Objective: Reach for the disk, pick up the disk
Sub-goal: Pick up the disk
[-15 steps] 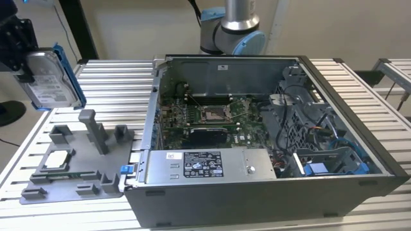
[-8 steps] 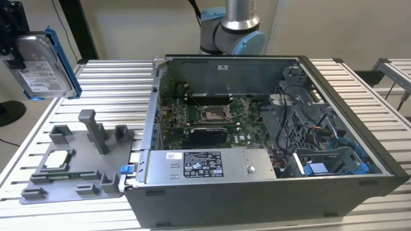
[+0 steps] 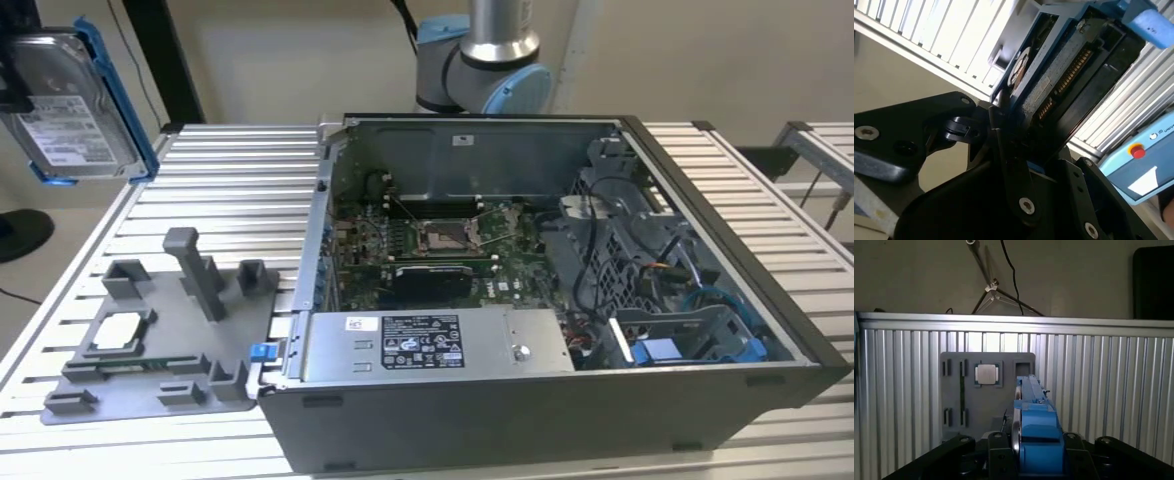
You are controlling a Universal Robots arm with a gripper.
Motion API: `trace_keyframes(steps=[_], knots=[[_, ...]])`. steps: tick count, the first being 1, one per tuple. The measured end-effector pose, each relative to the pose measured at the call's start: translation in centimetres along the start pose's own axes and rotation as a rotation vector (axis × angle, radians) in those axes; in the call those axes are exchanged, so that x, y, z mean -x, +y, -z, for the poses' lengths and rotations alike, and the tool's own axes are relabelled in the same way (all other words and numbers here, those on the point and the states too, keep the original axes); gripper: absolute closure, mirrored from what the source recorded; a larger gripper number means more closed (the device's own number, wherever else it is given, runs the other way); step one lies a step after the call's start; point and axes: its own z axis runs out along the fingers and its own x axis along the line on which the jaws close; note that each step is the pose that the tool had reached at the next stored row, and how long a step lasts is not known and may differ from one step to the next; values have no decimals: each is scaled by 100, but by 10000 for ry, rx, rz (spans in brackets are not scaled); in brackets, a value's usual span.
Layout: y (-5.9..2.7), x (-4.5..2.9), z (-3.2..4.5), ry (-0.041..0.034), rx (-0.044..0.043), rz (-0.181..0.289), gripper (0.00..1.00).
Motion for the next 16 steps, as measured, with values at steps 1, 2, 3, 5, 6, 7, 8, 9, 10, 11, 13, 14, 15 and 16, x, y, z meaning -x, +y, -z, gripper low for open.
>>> trace_keyframes(steps=[1,2,3,5,6,7,8,9,10,11,13,14,15,16], knots=[[0,0,45,1,2,0,100],[1,1,90,0,0,0,100],[1,1,136,0,-1,0,100],[1,2,226,0,0,0,100],[1,3,271,0,1,0,100],[0,3,316,0,2,0,100],[0,4,362,1,3,0,100],[0,4,402,1,2,0,100],[1,4,423,0,1,0,100],[1,4,427,0,1,0,100],[1,4,429,0,0,0,100],[1,4,431,1,2,0,100],[1,4,434,0,1,0,100],[1,4,437,0,0,0,100]])
